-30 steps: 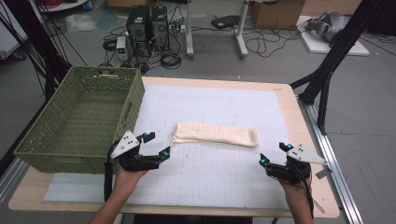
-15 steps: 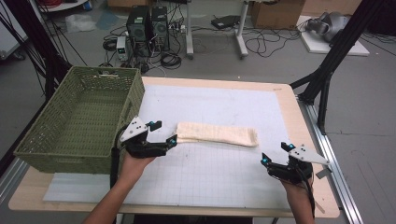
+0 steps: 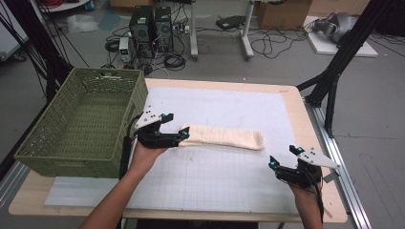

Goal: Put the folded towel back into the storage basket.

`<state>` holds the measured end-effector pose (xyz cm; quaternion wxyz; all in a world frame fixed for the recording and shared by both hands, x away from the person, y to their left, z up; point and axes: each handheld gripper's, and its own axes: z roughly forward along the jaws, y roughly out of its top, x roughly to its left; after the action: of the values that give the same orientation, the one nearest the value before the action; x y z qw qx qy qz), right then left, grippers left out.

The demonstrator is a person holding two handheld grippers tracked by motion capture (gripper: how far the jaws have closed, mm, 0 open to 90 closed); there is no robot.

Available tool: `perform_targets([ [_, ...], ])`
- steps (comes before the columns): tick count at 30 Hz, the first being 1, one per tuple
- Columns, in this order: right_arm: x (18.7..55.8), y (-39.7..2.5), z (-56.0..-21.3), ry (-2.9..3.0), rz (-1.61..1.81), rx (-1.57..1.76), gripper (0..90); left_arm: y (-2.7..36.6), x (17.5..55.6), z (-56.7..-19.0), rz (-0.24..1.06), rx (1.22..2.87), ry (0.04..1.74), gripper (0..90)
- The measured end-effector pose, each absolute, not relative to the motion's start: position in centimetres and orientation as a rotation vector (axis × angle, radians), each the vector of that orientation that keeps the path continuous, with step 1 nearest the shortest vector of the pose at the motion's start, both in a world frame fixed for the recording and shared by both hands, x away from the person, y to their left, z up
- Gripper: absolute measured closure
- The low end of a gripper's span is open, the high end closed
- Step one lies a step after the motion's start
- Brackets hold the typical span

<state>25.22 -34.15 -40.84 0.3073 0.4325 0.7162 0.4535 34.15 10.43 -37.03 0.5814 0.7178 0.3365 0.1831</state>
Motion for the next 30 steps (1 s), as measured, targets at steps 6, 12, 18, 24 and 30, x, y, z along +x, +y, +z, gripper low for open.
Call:
perform_targets([
  [6, 25.3, -34.1, -40.8, 1.902, 1.203, 1.148, 15.3, 10.0, 36.1, -37.6, 0.432, 1.710, 0.843, 18.7],
  [12, 25.3, -34.1, -40.9, 1.911, 1.196, 1.143, 15.3, 9.4, 37.7, -39.0, 0.407, 1.755, 0.893, 20.0],
  [18, 25.3, -34.1, -41.0, 1.910, 1.195, 1.149, 15.3, 9.0, 38.5, -40.1, 0.391, 1.800, 0.921, 20.7],
  [24, 25.4, -34.0, -41.0, 1.912, 1.194, 1.141, 15.3, 8.9, 39.1, -41.2, 0.385, 1.857, 0.948, 21.9],
  [30, 25.4, -34.0, -41.0, 1.916, 1.185, 1.147, 15.4, 9.0, 40.0, -42.3, 0.334, 1.878, 1.046, 27.8],
])
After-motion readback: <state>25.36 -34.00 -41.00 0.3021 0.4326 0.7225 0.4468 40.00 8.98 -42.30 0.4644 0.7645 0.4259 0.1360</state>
